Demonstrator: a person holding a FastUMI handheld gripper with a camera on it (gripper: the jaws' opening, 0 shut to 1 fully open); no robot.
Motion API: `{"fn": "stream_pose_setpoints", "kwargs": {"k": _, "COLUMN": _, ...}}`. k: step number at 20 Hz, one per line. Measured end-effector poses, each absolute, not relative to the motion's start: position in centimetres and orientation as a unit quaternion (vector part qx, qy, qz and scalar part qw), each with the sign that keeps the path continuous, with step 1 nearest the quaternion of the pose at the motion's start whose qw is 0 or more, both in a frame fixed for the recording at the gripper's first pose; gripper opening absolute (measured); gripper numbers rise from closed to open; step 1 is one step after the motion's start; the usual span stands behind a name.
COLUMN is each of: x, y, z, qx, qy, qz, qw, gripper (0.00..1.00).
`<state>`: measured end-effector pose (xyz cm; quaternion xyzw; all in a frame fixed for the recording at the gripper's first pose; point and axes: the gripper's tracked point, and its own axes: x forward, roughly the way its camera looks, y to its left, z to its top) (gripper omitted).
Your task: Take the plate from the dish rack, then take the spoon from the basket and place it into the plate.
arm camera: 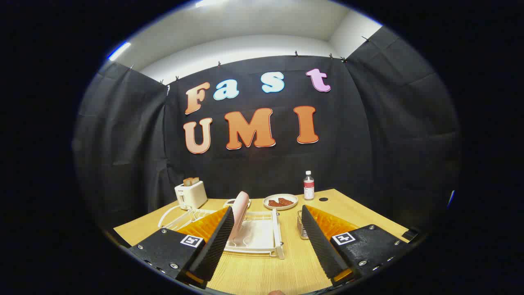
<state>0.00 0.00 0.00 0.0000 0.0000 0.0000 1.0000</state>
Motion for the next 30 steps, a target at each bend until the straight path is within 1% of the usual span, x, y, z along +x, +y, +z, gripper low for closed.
{"fn": "stream_pose_setpoints", "kwargs": {"k": 10, "x": 1.1, "y": 0.7, "z": -2.7, "qx": 0.017, "qy": 0.040, "qz": 0.006, "qw": 0.999, "gripper": 0.98}}
{"fn": "stream_pose_setpoints", "kwargs": {"k": 22, "x": 2.8, "y": 3.2, "z": -2.9, "qx": -0.004, "qy": 0.057, "qz": 0.006, "qw": 0.998, "gripper": 0.99}}
{"fn": "stream_pose_setpoints", "kwargs": {"k": 26, "x": 4.5, "y": 4.4, "z": -2.5, "qx": 0.001, "qy": 0.069, "qz": 0.013, "qw": 0.998, "gripper": 0.98}}
{"fn": "stream_pose_setpoints", "kwargs": {"k": 30, "x": 7.8, "y": 5.6, "z": -2.4, "qx": -0.014, "qy": 0.099, "qz": 0.025, "qw": 0.995, "gripper": 0.99}}
